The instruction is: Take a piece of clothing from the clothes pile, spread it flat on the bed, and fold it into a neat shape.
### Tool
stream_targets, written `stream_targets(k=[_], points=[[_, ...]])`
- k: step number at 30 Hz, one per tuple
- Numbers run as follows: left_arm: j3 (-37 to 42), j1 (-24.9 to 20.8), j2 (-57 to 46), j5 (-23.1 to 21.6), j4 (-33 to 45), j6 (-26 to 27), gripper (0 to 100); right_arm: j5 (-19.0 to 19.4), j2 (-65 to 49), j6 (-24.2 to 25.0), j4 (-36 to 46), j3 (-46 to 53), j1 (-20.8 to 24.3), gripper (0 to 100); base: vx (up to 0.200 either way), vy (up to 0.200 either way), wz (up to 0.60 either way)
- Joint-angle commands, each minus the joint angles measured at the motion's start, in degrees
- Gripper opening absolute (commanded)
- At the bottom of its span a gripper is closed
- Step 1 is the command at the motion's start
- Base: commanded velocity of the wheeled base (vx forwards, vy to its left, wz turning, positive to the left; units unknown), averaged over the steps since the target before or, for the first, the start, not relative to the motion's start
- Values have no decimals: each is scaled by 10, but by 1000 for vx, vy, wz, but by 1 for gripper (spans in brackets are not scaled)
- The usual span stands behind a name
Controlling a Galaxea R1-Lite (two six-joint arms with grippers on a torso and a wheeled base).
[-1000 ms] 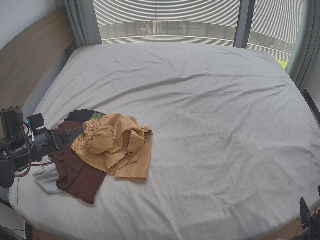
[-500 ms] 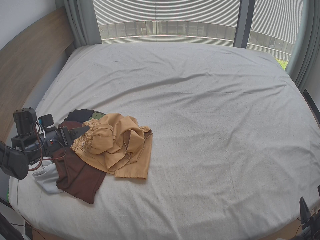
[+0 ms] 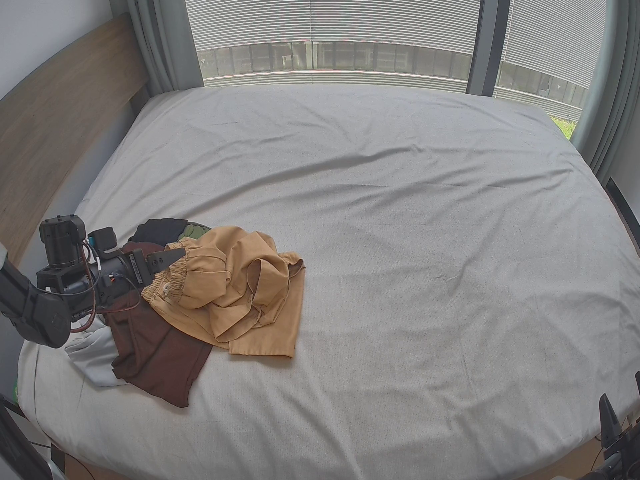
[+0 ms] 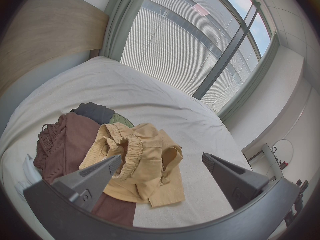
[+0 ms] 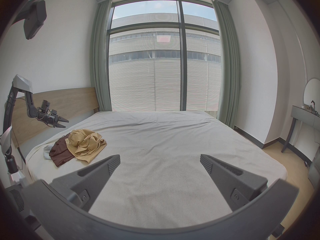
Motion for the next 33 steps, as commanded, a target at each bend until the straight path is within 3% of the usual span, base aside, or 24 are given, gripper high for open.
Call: stream_targets(k=[1, 9, 33], points=[[-10, 8, 42, 0, -23, 2, 100, 0, -9, 0, 0, 10, 0, 100, 0, 0, 0], [-32, 14, 84, -2, -49, 1, 100, 0, -9, 0, 0, 10, 0, 100, 0, 0, 0], [-90, 19, 166, -100, -63, -25, 100, 0, -9, 0, 0, 10, 0, 100, 0, 0, 0]])
